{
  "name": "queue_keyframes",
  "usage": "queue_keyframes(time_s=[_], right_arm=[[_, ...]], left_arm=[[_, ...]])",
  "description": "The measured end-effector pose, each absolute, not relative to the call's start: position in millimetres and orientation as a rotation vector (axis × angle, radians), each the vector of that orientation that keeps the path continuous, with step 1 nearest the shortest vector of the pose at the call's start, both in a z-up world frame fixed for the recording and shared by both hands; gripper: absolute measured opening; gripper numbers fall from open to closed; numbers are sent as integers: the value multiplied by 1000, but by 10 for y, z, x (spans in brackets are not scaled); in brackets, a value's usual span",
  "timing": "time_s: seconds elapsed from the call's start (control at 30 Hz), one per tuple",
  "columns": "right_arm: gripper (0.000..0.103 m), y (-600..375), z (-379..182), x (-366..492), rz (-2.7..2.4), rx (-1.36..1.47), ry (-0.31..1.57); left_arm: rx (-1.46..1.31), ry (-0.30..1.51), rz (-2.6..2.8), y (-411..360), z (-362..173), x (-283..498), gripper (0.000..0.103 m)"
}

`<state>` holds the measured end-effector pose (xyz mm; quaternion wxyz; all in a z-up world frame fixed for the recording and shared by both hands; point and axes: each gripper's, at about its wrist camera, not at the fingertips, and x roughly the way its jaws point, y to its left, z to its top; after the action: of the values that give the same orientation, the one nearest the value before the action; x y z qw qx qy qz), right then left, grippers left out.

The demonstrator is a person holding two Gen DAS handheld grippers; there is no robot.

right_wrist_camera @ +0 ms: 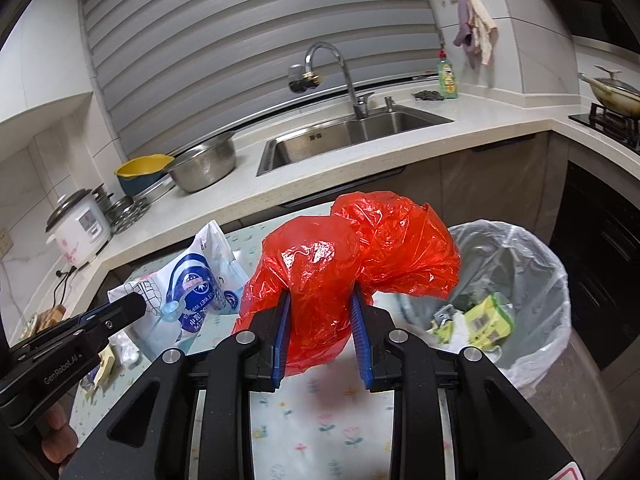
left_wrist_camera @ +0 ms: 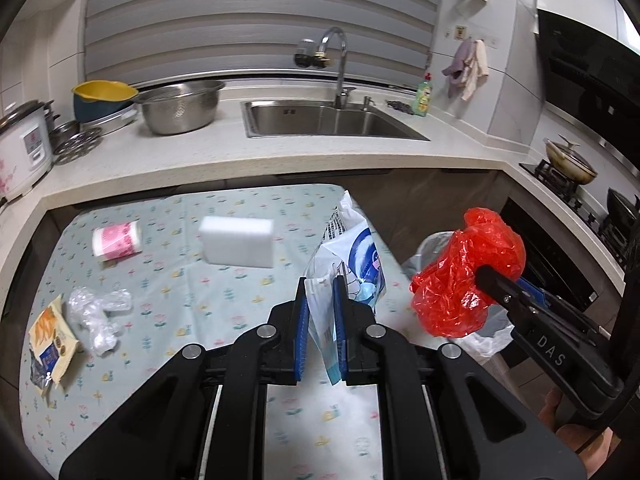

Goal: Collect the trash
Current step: 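Carry the red bag and blue-white packet over the bin and release both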

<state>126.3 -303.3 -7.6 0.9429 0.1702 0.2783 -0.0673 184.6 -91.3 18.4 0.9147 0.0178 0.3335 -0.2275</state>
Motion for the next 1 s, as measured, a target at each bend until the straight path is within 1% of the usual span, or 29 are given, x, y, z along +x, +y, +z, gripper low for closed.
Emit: queue_keyframes(time_s=[0.47, 1.0], right_arm=[[26, -3897, -131, 846, -257, 403, 545], [26, -4545, -428, 792, -322, 456, 570]], left_arm=[[106, 689, -601, -1917, 195, 1614, 11], [154, 752, -705, -2774, -82, 1732, 12]])
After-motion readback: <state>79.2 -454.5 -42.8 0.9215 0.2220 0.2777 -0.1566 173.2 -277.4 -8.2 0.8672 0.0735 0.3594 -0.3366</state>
